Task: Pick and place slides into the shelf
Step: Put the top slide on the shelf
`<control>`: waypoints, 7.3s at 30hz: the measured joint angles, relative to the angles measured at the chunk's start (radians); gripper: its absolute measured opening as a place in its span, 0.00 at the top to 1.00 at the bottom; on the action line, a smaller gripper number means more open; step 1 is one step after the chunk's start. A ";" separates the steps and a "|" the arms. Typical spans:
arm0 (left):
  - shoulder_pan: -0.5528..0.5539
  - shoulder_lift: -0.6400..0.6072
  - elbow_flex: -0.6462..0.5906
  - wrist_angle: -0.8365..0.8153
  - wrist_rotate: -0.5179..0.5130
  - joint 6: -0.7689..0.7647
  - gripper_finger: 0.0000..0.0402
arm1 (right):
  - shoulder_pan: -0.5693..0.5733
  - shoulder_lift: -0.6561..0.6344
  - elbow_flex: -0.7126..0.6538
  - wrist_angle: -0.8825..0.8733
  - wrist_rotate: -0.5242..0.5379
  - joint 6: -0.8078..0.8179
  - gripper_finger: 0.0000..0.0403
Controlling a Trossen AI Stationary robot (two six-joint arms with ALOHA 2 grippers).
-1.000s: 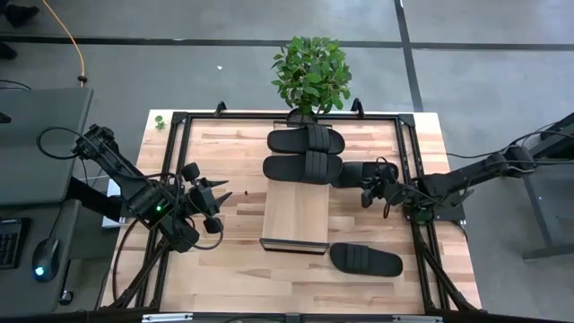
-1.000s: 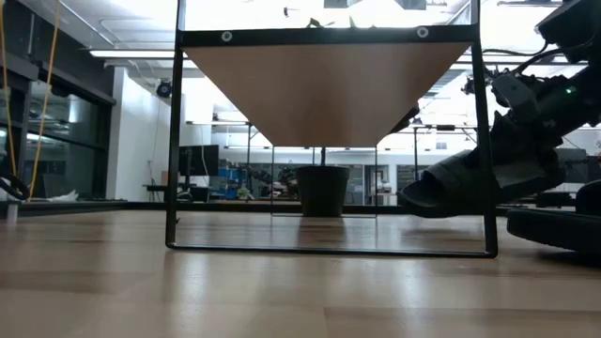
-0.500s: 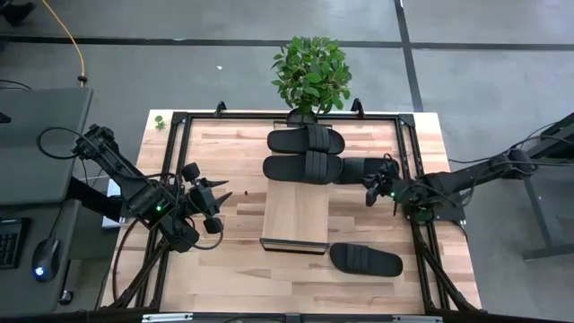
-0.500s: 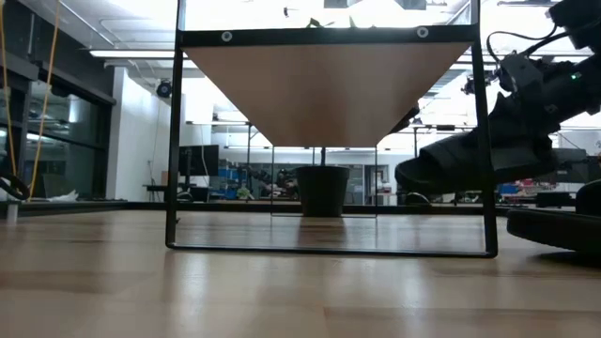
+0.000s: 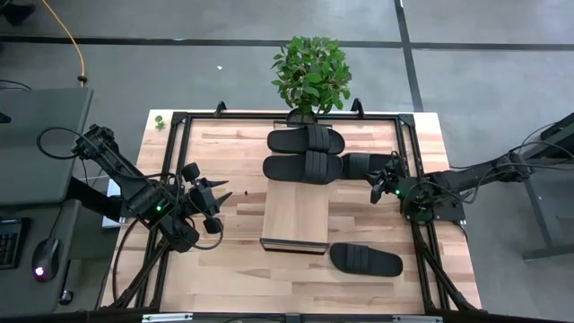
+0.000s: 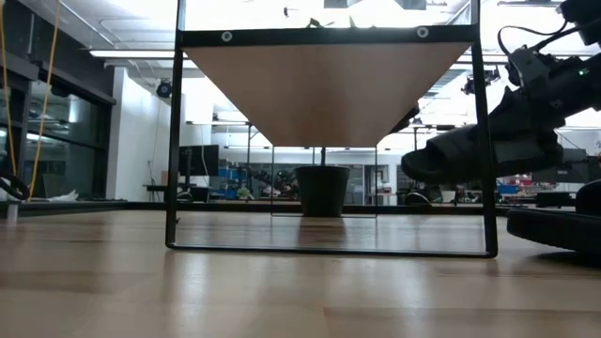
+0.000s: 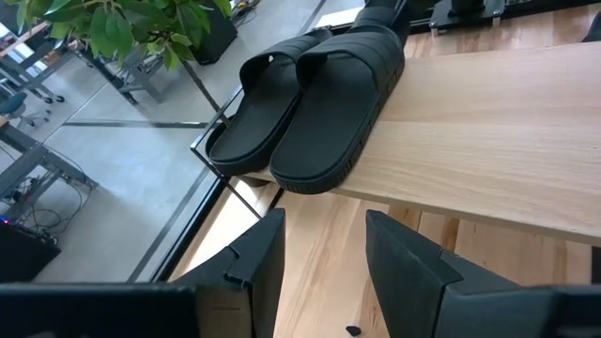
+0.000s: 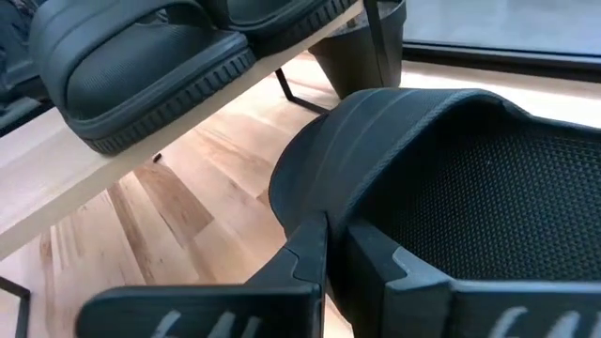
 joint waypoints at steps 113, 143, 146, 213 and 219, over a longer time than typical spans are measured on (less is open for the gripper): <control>0.000 0.003 0.000 -0.004 0.048 -0.019 0.67 | 0.249 0.880 0.385 1.155 -0.084 0.049 0.98; 0.000 0.003 0.000 -0.005 0.064 -0.002 0.67 | 0.242 1.101 0.796 0.625 0.025 0.089 1.00; 0.000 0.003 0.000 -0.005 0.063 0.000 0.67 | 0.227 1.109 0.795 0.615 0.023 0.099 1.00; 0.000 0.003 0.000 0.000 0.076 -0.002 0.67 | 0.077 1.194 0.795 0.523 -0.101 -0.058 0.61; 0.000 0.002 0.000 0.000 0.080 -0.002 0.67 | 0.077 1.148 0.834 0.334 -0.078 -0.059 0.57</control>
